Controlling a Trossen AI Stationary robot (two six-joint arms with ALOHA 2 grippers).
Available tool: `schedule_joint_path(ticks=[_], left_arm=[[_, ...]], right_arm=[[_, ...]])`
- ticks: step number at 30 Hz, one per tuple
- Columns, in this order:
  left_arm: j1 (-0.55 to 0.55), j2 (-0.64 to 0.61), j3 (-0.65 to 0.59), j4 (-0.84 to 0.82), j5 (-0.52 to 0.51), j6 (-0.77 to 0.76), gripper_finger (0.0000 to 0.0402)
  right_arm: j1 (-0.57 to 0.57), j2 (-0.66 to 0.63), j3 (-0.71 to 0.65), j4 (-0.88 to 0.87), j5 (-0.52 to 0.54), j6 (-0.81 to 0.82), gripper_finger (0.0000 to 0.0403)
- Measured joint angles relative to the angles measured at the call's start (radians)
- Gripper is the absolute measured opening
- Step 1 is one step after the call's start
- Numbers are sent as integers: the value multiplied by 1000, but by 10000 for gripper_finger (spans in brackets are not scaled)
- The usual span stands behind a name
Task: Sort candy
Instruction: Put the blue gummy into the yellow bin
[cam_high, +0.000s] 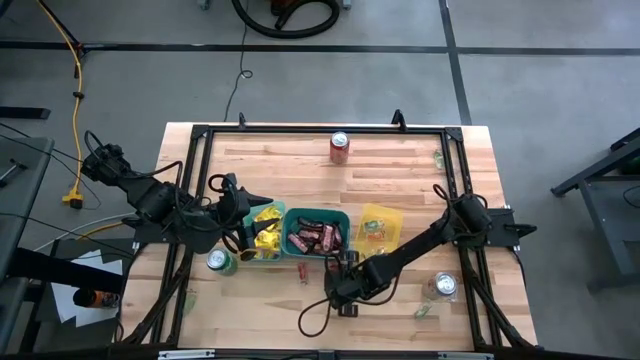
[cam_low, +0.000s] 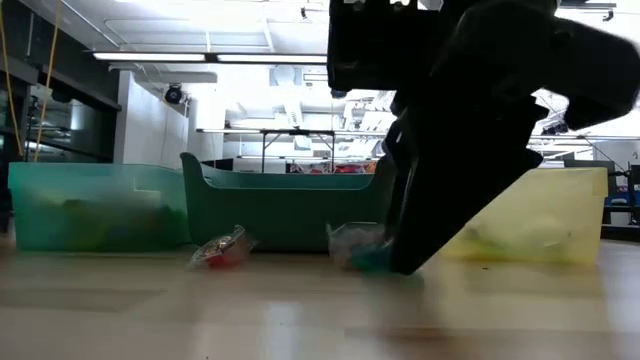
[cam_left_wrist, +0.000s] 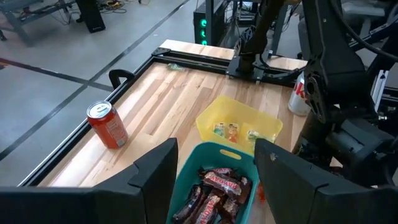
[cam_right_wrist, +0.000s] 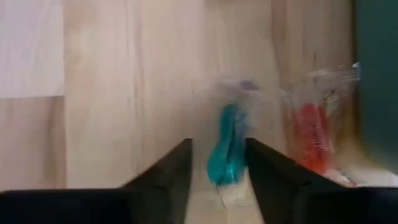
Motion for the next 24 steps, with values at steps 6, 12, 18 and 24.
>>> schedule_joint_path(ticks=[6, 12, 18, 24], left_arm=[[0, 0, 0, 0, 0, 16, 202], [0, -5, 0, -7, -4, 16, 202], [0, -5, 0, -7, -19, 16, 202], [0, -5, 0, 6, -22, 8, 202]], right_arm=[[2, -36, 48, -83, -40, -31, 17], [2, -224, 62, -315, 95, -52, 8], [2, -491, -84, -491, 276, 173, 12], [10, -758, -392, -448, 276, 486, 7]])
